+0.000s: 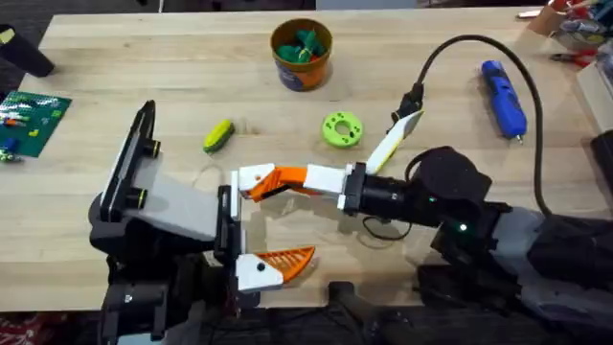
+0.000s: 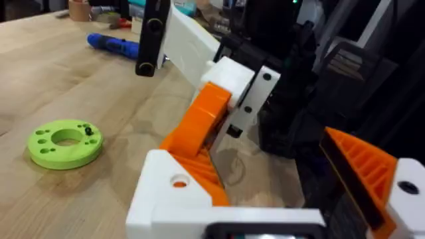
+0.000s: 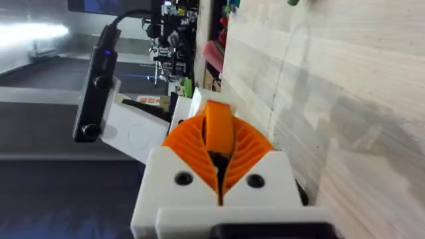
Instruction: Pick up the gripper from the table and insert it into the empty holder that is missing its gripper. Then pick up a screw, insert it into the mounting hole, and use the screwdriver to tighten it. Finally, clean up the table by picking up the vegetable and placing it into the bucket.
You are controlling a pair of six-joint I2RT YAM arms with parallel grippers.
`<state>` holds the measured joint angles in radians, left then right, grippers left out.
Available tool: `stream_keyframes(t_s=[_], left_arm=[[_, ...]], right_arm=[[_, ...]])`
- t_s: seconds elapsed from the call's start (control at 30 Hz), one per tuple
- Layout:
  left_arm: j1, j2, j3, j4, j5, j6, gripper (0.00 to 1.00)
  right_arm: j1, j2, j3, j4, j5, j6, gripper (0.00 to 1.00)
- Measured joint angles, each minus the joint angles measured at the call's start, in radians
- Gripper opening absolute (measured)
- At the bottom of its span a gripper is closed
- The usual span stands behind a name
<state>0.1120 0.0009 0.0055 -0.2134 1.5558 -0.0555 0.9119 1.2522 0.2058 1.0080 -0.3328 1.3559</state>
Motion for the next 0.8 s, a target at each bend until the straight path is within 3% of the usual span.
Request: stream_keyframes(t_s=[0.43,0.8], left_arm=[[0.000,0.000,0.000,0.000,0.001,0.003,0.986],[-0.005,0.000,0.000,-0.005,0.020,0.010,0.986]], right_arm=[[-0.006,-0.006,0.000,-0.004,-0.028,0.036,0.020],[0.025,-0.201,-0.128,-0.032,0.084,0.076,0.019]])
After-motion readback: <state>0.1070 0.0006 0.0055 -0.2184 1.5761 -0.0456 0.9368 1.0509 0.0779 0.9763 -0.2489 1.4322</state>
